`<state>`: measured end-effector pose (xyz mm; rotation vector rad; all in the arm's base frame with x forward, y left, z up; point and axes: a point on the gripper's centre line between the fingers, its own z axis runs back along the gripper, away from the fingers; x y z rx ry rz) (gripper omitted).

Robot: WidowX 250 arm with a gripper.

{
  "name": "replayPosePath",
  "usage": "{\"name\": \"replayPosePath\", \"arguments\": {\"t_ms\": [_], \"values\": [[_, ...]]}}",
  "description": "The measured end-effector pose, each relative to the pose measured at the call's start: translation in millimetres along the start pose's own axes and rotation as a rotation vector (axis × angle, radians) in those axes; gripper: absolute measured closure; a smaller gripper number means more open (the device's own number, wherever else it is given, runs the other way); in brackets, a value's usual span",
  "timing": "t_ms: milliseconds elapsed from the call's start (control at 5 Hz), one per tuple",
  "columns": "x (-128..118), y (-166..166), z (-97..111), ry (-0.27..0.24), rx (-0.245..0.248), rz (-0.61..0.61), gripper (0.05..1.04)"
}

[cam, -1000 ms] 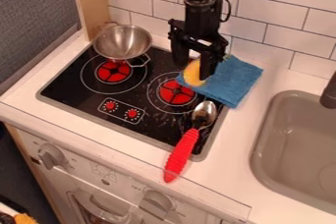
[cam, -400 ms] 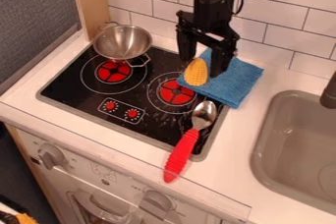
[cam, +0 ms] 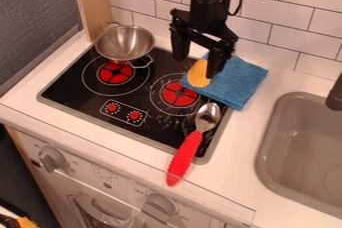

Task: Move the yellow corn to the blue cloth

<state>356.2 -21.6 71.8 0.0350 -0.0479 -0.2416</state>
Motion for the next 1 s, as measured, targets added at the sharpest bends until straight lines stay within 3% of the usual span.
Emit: {"name": "replayPosePath", "arguments": {"t_ms": [200, 400, 1000], "values": [[-10.8, 0.0, 9.9, -0.033, 0.011, 0.062, 0.083], [-16.6, 3.1, 9.2, -0.052, -0.022, 0.068, 0.083], [-17.1, 5.7, 9.1, -0.052, -0.023, 0.074, 0.083]]}}
